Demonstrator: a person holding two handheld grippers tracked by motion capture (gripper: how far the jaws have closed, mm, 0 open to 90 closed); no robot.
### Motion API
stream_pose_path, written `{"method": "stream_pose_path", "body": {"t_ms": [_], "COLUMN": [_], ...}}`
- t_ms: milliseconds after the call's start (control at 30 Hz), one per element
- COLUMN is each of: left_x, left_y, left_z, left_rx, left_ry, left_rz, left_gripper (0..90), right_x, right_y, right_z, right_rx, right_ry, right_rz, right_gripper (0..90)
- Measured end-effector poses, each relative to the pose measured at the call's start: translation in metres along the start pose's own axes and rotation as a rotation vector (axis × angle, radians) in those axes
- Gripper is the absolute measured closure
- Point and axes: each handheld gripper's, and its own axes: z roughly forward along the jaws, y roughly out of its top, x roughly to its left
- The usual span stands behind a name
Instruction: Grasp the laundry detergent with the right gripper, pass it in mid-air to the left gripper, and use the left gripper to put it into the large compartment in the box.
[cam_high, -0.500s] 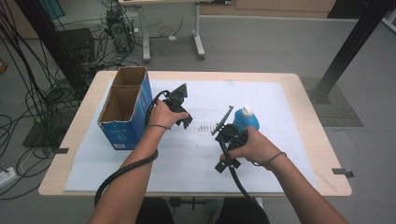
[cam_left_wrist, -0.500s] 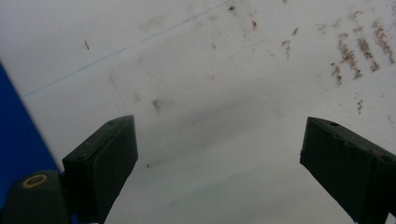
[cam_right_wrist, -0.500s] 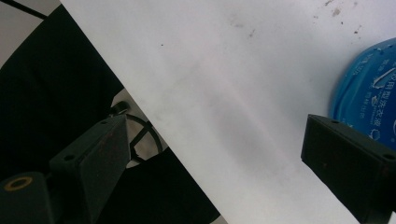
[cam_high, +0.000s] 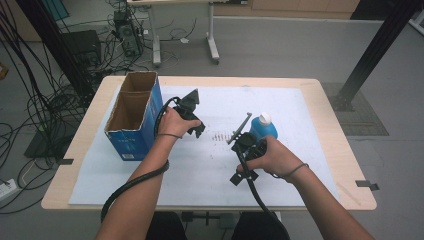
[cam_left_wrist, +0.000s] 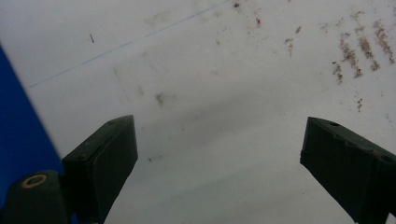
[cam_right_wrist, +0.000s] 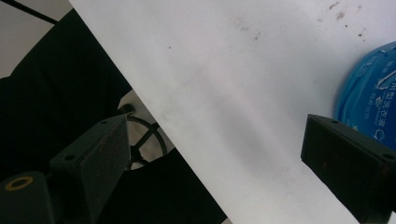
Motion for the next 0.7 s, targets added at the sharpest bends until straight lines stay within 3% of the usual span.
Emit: {"method": "stream_pose_path", "body": {"t_ms": [700], "left_x": [-0.004], "left_y": [-0.002], "left_z": [-0.004], "left_rx": [0.009], "left_ry": [0.000], "left_rz": [-0.005], "left_gripper": [10.8], "right_x": [-0.005], "right_y": [-0.018], "right_z": [0.006], "right_rx": [-0.001], "right_ry": [0.022], "right_rz": [0.029], "right_gripper": [8.3]}}
